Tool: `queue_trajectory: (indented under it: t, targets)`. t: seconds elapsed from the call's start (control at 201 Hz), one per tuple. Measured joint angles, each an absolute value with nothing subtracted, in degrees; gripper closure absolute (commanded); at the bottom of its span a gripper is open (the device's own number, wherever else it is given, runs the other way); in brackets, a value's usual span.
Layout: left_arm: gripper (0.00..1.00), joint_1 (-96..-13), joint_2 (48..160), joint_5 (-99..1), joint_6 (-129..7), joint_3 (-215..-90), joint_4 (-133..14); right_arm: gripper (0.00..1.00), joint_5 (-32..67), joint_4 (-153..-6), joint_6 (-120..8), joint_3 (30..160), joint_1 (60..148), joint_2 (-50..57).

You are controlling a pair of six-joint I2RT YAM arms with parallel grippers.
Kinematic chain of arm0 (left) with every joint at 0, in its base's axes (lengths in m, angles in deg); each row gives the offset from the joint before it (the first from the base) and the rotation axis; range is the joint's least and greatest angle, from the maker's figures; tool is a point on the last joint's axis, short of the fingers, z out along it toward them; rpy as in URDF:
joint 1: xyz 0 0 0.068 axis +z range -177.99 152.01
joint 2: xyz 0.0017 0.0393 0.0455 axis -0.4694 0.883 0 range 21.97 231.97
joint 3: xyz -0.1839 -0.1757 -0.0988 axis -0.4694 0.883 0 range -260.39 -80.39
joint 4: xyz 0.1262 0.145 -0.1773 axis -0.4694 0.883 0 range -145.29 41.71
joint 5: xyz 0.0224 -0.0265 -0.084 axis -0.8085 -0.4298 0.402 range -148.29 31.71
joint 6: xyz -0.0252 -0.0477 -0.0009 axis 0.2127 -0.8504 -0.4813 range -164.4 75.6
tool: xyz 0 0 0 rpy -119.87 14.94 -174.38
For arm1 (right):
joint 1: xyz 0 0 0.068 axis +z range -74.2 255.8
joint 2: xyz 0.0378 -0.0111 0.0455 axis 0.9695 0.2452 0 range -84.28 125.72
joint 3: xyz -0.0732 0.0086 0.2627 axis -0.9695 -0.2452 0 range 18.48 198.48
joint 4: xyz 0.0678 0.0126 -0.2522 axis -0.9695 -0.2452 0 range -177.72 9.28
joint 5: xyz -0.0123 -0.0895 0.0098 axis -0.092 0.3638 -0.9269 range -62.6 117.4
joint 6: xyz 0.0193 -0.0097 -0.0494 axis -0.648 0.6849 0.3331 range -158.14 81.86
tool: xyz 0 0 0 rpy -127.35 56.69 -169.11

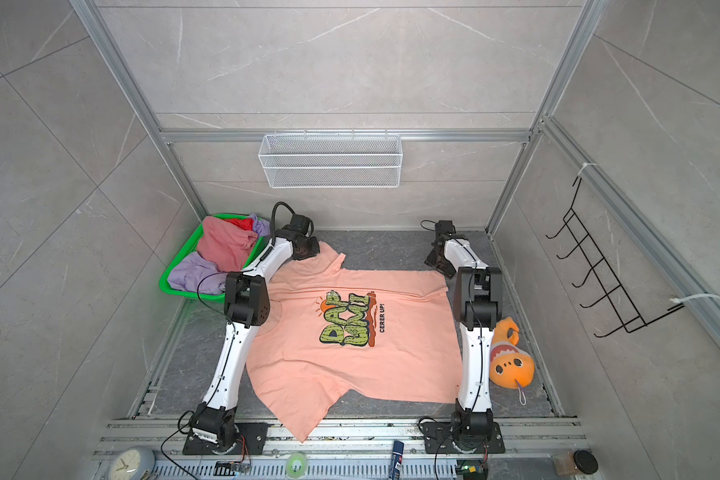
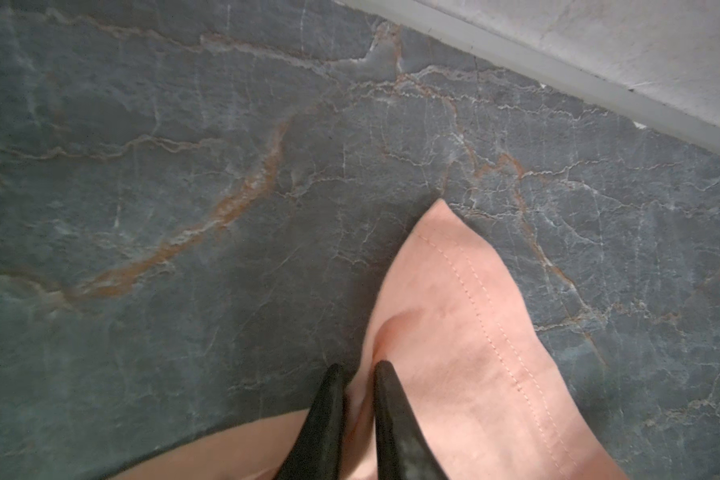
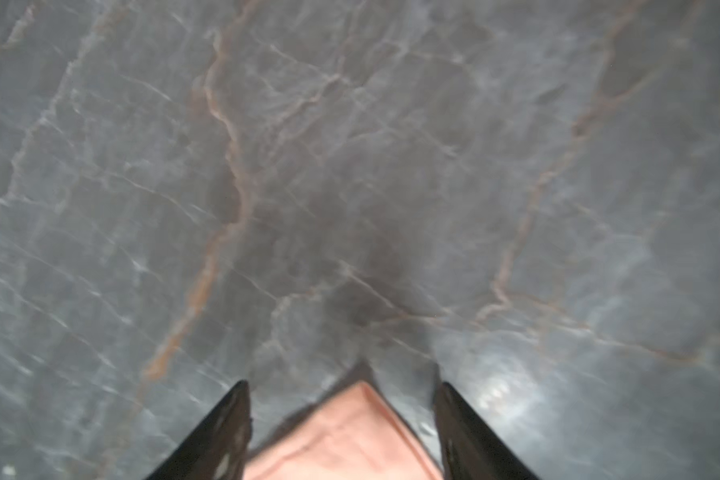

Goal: Fold and stack the t-shirts
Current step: 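Pull the held far corners away from the robot with both grippers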

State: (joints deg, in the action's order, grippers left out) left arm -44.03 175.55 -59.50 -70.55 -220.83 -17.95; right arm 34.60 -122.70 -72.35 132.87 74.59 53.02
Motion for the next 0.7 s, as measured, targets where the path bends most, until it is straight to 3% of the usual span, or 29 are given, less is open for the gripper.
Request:
queue_trajectory:
  t: [0.06, 0.149, 0.249, 0.393, 0.423, 0.697]
  targets:
    - [0.83, -43.98, 175.27, -59.53, -70.57, -220.35, -18.12, 0.41, 34.08, -123.70, -72.62, 134.40, 74.59, 53.83]
    - [0.86, -43.85, 174.76, -59.48, -70.68, -219.49, -18.27, 0.72, 32.96, -124.25, -73.12, 134.20, 74.52, 53.83]
    - [0.91, -43.70, 174.44, -59.31, -71.23, -218.84, -18.47, 0.89, 31.96, -123.90, -74.19, 133.50, 74.35, 53.58]
    - [0.96, -43.37, 174.15, -58.59, -72.06, -218.45, -18.73, 1.00, 30.36, -123.22, -75.19, 133.11, 74.22, 53.21]
    - [1.00, -43.28, 174.15, -58.24, -72.30, -218.45, -18.89, 1.00, 30.17, -123.05, -75.17, 133.05, 74.22, 53.15]
    - [1.00, -41.99, 173.63, -56.73, -72.91, -218.45, -21.40, 1.00, 29.73, -119.66, -75.17, 133.37, 74.26, 48.56]
